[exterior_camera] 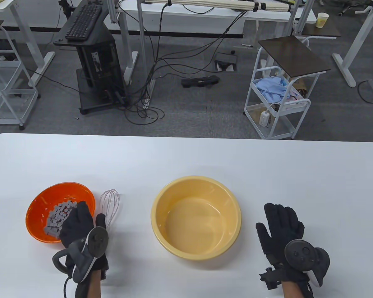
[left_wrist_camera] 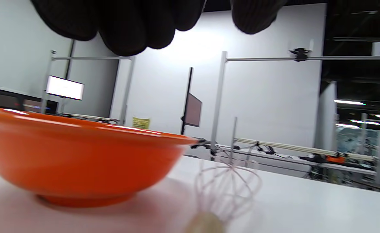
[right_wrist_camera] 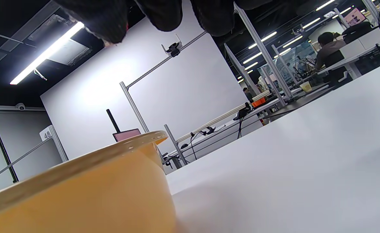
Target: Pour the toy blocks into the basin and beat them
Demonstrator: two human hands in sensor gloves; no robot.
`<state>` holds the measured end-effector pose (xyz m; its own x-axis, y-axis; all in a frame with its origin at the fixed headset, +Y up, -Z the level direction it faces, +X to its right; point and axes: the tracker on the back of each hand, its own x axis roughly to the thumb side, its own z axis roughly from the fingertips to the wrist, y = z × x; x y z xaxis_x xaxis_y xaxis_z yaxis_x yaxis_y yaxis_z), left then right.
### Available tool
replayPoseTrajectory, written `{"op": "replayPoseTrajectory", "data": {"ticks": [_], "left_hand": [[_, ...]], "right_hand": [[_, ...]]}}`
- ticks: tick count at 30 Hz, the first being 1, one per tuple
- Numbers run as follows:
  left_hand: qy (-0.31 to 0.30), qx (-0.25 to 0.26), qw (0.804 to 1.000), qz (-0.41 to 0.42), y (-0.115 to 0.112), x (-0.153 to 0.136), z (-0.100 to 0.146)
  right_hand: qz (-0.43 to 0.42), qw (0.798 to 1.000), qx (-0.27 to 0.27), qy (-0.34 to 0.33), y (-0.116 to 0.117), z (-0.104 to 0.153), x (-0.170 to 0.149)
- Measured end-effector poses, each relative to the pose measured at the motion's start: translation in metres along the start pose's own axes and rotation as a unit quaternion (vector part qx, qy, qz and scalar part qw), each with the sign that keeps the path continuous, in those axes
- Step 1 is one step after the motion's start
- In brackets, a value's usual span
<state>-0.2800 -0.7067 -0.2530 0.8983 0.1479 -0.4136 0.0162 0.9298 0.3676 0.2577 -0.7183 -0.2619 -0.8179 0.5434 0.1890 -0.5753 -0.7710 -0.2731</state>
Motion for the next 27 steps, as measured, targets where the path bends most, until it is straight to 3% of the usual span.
{"op": "replayPoseTrajectory", "data": {"ticks": [8, 13, 17, 23, 27], "left_hand": [[0.162, -0.013, 0.987, -0.012, -0.002, -0.048, -0.005], [0.248, -0.123, 0.961, 0.005, -0.017, -0.071, -0.008], [0.276, -0.199, 0.939, 0.040, -0.030, -0.085, -0.009], [0.289, -0.189, 0.924, 0.165, -0.043, -0.096, -0.009], [0.312, -0.182, 0.901, 0.239, -0.053, -0.101, -0.009]], "right_hand": [[-0.002, 1.000, 0.002, 0.003, 0.002, 0.000, 0.001], [-0.004, 1.000, 0.004, 0.005, 0.002, 0.001, 0.001], [-0.006, 1.000, 0.006, 0.006, 0.003, 0.001, 0.002], [-0.008, 1.000, 0.002, 0.002, 0.003, 0.000, 0.002], [-0.013, 1.000, 0.004, 0.000, 0.004, 0.000, 0.003]]}}
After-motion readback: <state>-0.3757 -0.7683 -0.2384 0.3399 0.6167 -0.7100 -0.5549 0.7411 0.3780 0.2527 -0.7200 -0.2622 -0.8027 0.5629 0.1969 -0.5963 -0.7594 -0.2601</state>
